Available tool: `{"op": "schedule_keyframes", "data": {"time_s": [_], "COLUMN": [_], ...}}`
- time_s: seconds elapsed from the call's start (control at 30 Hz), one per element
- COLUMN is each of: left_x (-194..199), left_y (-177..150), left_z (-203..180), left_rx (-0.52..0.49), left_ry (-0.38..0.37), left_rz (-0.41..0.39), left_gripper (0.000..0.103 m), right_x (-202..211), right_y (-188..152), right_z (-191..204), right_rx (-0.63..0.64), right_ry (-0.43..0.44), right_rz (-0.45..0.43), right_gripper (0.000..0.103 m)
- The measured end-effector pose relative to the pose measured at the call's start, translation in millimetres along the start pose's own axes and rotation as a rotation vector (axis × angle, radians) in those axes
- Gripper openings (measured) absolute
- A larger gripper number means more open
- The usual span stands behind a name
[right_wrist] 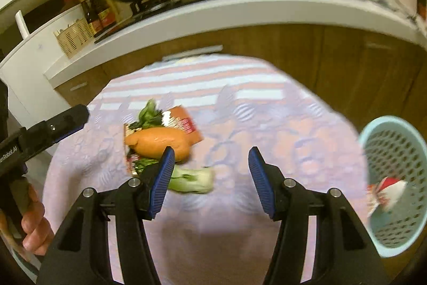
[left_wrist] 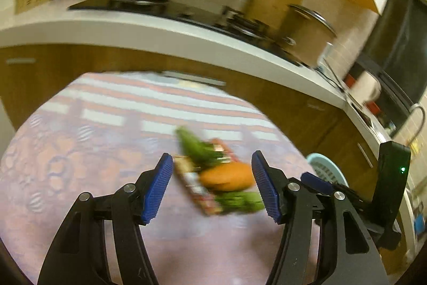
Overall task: Collect trash
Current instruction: 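Move both open tools back over the vegetables on the table, then grasp a bok choy stalk with the left tool while the right tool grasps another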
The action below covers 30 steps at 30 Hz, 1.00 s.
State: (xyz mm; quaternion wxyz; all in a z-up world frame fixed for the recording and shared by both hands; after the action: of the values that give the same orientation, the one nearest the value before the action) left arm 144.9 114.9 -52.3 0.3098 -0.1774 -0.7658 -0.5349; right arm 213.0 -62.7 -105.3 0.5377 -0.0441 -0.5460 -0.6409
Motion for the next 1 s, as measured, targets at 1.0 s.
{"op": "schedule_keyframes", "data": {"time_s": [1.0], "left_x": [-42], "left_y": [-23], "left_z": [-2], "left_rx": [-0.040], "left_ry": [-0.076], "left_rz": [0.098], "left_gripper": [0.041], "right_x": [3], "right_y": [-64], "right_z": [79], "right_rx": [0.332], "right_ry": [0.153], "right_rz": [0.172], "right_gripper": [0.054]}}
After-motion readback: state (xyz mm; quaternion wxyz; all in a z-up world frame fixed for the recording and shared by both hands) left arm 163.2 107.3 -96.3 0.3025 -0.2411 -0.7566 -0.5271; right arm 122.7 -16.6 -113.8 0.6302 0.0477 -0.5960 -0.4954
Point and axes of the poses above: each gripper's, at about its wrist camera, not at the fingertips, and x roughly against the way its jaws point, z to its left, y to its top, the point moved 8 cm from there along -x, roughly the way its jaws point, and after that the axes turned 12 degrees about y, right-handed, at the moved point
